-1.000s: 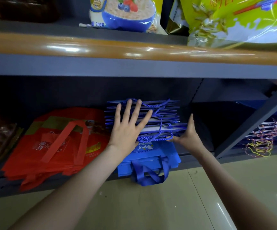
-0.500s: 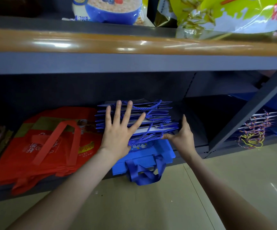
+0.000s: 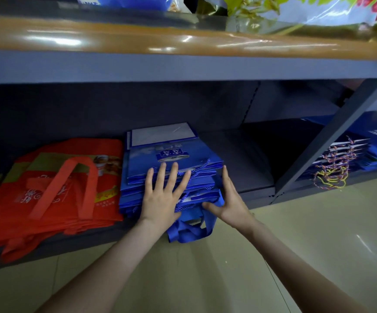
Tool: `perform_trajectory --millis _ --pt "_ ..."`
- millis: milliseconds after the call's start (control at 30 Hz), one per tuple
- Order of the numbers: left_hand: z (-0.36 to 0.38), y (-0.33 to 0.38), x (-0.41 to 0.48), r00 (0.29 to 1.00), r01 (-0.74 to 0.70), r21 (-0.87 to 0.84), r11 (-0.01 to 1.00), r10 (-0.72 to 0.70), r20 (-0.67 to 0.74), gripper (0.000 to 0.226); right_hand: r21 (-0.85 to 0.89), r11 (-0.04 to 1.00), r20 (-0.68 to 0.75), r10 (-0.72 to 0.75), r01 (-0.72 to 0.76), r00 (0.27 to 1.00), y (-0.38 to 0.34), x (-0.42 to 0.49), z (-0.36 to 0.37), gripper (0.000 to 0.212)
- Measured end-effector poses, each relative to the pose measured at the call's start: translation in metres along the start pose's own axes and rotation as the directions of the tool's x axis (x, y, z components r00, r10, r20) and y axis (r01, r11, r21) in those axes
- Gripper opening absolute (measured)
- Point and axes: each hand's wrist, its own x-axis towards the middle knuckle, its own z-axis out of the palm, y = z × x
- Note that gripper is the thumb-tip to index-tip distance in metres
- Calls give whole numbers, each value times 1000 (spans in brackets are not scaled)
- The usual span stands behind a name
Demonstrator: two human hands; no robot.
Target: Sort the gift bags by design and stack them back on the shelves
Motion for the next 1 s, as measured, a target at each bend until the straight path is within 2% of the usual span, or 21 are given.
perform_trajectory --millis 133,200,300,367,400,433,500,533,567,600,633,700,733,767,833,900,1000 --pt "-4 -1 5 1000 -13 -12 1000 13 7 142 95 995 27 34 -36 999 -7 -2 1 105" --pt "-8 4 6 997 -7 21 1000 5 73 140 108 991 35 75 -78 997 -4 -2 1 98" --pt "-10 9 6 996 -68 126 990 59 74 132 287 946 63 136 -149 989 0 -2 -8 81" --pt "-12 8 3 989 -151 -14 988 151 6 122 404 887 57 221 -225 974 -2 5 -18 85" --pt "-16 4 0 987 -151 -88 985 146 -66 116 427 869 40 257 -249 966 -3 10 -22 88" --pt "-21 -1 -4 983 -111 -156 982 85 -164 106 424 870 4 277 -252 961 -7 16 -25 87" --pt "-25 -21 -9 942 97 -294 951 -183 -282 90 382 898 -106 277 -218 955 -15 30 -27 77" --pt "-26 -35 -10 907 239 -378 895 -344 -241 88 369 907 -145 272 -203 951 -19 39 -28 72" --pt "-26 -49 -11 864 384 -465 798 -488 -125 88 356 911 -164 280 -208 946 -23 50 -28 69" --pt "-27 -62 -11 813 515 -531 673 -579 54 88 362 903 -163 307 -233 938 -25 62 -28 67" --pt "-26 -71 -10 767 602 -595 532 -591 247 87 387 884 -140 339 -264 930 -28 73 -28 64" --pt "-18 -79 -5 756 615 -762 206 -428 495 84 492 790 -27 433 -365 901 -31 92 -23 53" --pt "-13 -77 -4 776 578 -815 45 -338 532 84 507 758 25 463 -411 886 -33 95 -20 47" --pt "-9 -74 -2 795 538 -841 -55 -298 528 85 490 752 71 469 -440 880 -34 97 -17 41" --pt "-3 -69 -2 799 513 -856 -59 -332 501 82 452 770 112 452 -450 885 -32 93 -12 30" --pt "1 -63 -4 799 494 -868 -49 -368 475 83 486 758 143 422 -435 895 -27 85 -10 18" --pt "-8 -48 -9 830 425 -903 -58 -373 415 85 538 732 151 404 -418 902 -18 70 -13 16"
